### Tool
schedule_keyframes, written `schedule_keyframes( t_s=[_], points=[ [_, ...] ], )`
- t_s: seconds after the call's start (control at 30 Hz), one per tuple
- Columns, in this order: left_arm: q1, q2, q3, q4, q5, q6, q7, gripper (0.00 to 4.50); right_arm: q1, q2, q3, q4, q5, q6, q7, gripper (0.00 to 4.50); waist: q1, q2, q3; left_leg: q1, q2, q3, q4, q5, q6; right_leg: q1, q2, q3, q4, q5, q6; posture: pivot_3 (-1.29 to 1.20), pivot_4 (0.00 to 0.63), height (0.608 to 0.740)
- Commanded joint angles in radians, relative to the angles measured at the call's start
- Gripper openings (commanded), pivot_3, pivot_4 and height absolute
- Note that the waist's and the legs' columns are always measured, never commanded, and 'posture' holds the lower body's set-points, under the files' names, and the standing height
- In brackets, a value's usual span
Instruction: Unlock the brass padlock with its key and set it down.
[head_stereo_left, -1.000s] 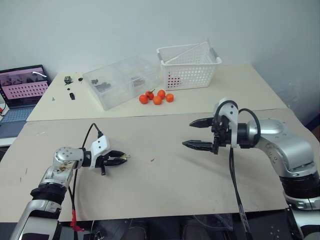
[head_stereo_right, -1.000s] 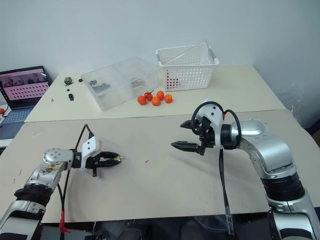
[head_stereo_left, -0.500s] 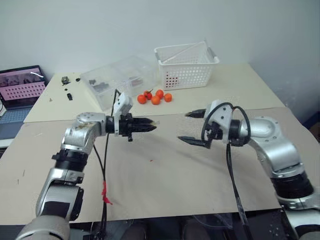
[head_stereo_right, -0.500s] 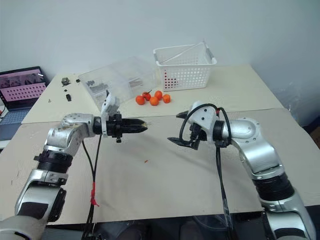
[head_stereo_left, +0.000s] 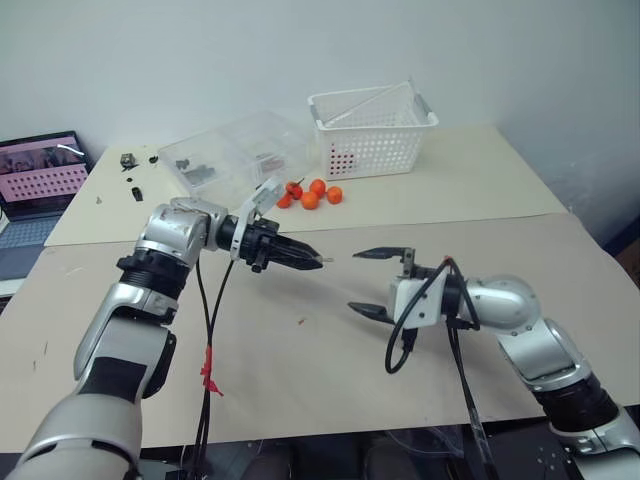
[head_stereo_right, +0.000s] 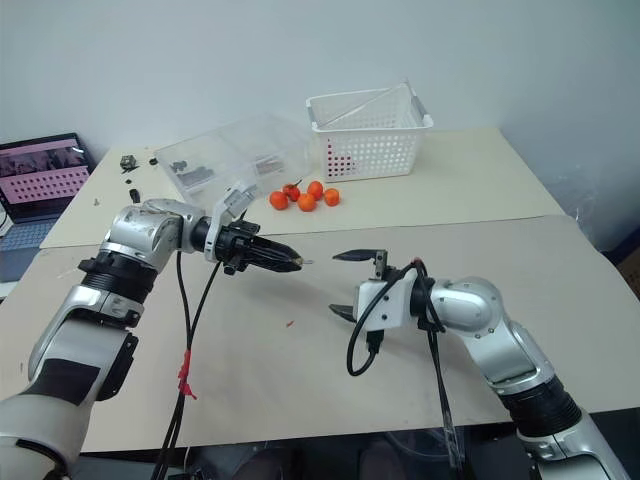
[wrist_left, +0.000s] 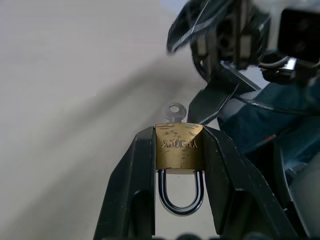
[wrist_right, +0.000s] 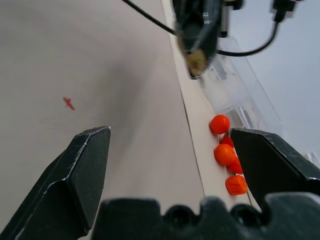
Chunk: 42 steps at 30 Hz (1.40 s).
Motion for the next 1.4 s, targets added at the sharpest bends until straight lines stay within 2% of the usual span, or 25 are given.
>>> schedule_keyframes(
  t_s=[0.03, 0.33, 0.43, 0.57, 0.8, 0.87, 0.93, 0.97, 1.4],
  points=[
    [-0.024, 0.025, -0.07, -0.063, -0.075, 0.006, -0.015, 0.82, -0.01, 0.019, -0.007, 0.003, -0.047, -0.099, -0.047, 4.5, -0.004, 0.0, 0.0, 0.0, 0.0, 0.0, 0.0, 0.0, 0.0, 0.0, 0.0, 0.0, 0.001, 0.0, 0.0, 0.0, 0.15, 0.74],
    [-0.009, 0.043, -0.137, -0.095, -0.11, -0.01, -0.015, 0.82, -0.025, 0.042, -0.019, 0.008, -0.049, -0.124, -0.06, 4.5, 0.001, 0.0, 0.0, 0.0, 0.001, 0.0, 0.0, 0.0, 0.0, 0.0, 0.001, 0.0, 0.001, 0.0, 0.0, 0.0, 0.15, 0.74],
    [-0.009, 0.045, -0.147, -0.101, -0.115, -0.011, -0.015, 0.82, -0.021, 0.041, -0.017, 0.008, -0.039, -0.123, -0.051, 3.75, 0.002, 0.0, 0.0, 0.0, 0.0, 0.0, 0.0, 0.0, 0.0, 0.0, 0.001, 0.0, 0.001, 0.0, 0.0, 0.0, 0.15, 0.74],
    [-0.015, 0.043, -0.151, -0.088, -0.115, -0.018, -0.015, 0.82, -0.018, 0.04, -0.022, 0.001, -0.046, -0.124, -0.059, 2.4, 0.002, 0.0, 0.0, 0.0, 0.001, 0.0, 0.001, 0.0, 0.0, 0.0, 0.001, 0.0, 0.001, 0.0, 0.0, 0.0, 0.15, 0.74],
    [-0.021, 0.03, -0.151, -0.068, -0.109, -0.029, -0.015, 0.82, -0.001, 0.043, -0.019, -0.014, -0.041, -0.119, -0.058, 2.4, 0.001, 0.0, 0.0, 0.0, 0.001, 0.0, 0.001, 0.0, 0.001, 0.0, 0.001, 0.0, 0.001, 0.0, 0.0, 0.0, 0.15, 0.74],
    [-0.021, 0.025, -0.151, -0.062, -0.106, -0.033, -0.015, 0.82, 0.003, 0.045, -0.019, -0.019, -0.038, -0.115, -0.058, 1.89, 0.001, 0.0, 0.0, 0.0, 0.001, 0.0, 0.001, 0.0, 0.001, 0.0, 0.001, 0.0, 0.001, 0.0, 0.0, 0.0, 0.15, 0.74],
    [-0.021, 0.022, -0.153, -0.059, -0.107, -0.037, -0.015, 0.82, 0.008, 0.045, -0.024, -0.023, -0.04, -0.113, -0.062, 1.59, 0.001, 0.0, 0.0, 0.0, 0.001, 0.0, 0.002, 0.0, 0.001, 0.0, 0.001, 0.0, 0.001, 0.0, 0.0, 0.0, 0.15, 0.74],
    [-0.021, 0.021, -0.155, -0.058, -0.108, -0.038, -0.015, 0.82, 0.01, 0.044, -0.026, -0.025, -0.041, -0.113, -0.064, 1.12, 0.001, 0.0, 0.0, 0.0, 0.0, 0.0, 0.002, 0.0, 0.001, 0.0, 0.001, 0.0, 0.001, 0.0, 0.0, 0.0, 0.15, 0.74],
    [-0.024, 0.015, -0.164, -0.034, -0.11, -0.061, -0.015, 0.82, 0.013, 0.05, -0.035, -0.057, -0.026, -0.087, -0.063, 1.12, 0.001, 0.0, 0.0, 0.0, 0.0, 0.0, 0.003, -0.001, 0.002, 0.0, 0.001, 0.0, 0.002, 0.0, 0.0, 0.0, 0.15, 0.74]
  ],
)
